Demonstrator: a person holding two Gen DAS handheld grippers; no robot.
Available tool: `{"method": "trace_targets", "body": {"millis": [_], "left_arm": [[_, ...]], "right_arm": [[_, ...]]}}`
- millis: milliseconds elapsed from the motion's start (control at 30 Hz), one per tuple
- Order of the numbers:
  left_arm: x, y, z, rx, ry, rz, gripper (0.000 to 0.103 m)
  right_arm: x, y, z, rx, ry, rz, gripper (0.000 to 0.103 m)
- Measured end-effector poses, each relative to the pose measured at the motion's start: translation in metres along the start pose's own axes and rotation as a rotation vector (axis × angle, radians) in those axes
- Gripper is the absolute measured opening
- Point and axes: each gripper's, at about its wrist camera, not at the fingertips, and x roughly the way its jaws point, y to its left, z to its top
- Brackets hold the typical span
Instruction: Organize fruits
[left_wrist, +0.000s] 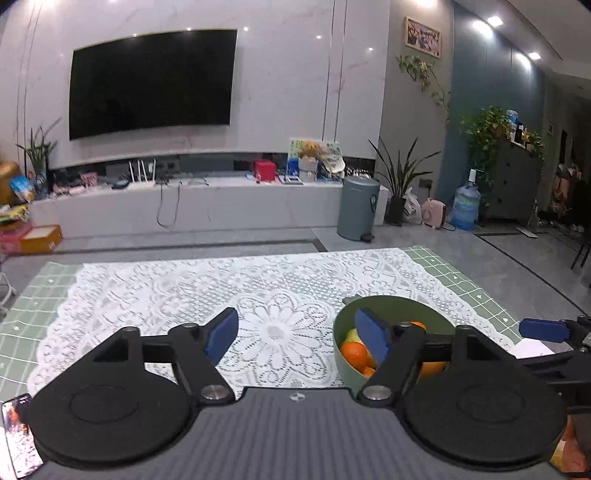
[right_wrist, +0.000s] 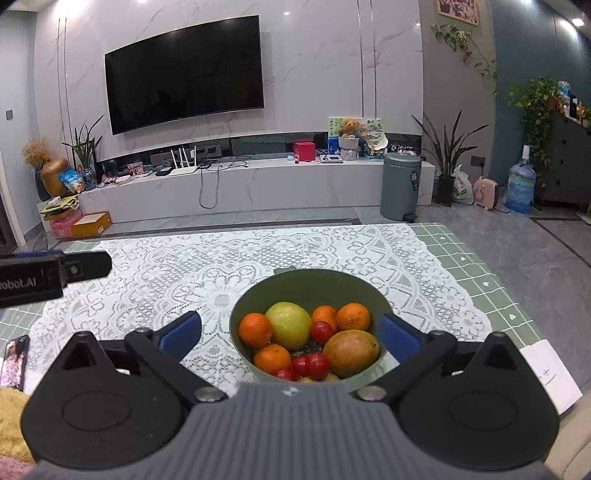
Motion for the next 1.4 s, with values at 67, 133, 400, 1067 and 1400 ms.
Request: {"method": "trace_targets", "body": {"millis": [67,133,400,1067,1400], "left_arm": [[-0.003,-0.002,-0.003,0.014,-0.011,0.009,0.088],[-0.004,-0.005,-0.007,0.029,-0.01,0.021,0.089],[0.009,-0.018,-0.021,0.082,0.086,0.035,0.089],[0.047,-0.033,-0.051,0.105,0.285,0.073,0.089],[0.05,-0.031,-0.05,0.104,0.301,0.074,0.089]], "right_arm": [[-0.004,0.002,-0.006,-0.006,-0.015,-0.003,0.099],[-0.004,0.002,-0.011,-0.008,-0.02,-0.019,0.099],[-0.001,-0.008,-0.036,0.033,-0.01,-0.082,0.099],[0.027,-0.016,-0.049,0.037,0.074,-0.056,0.099],[0.029,-0.016,-0.05,0.045,0.083,-0.051,0.099]]}}
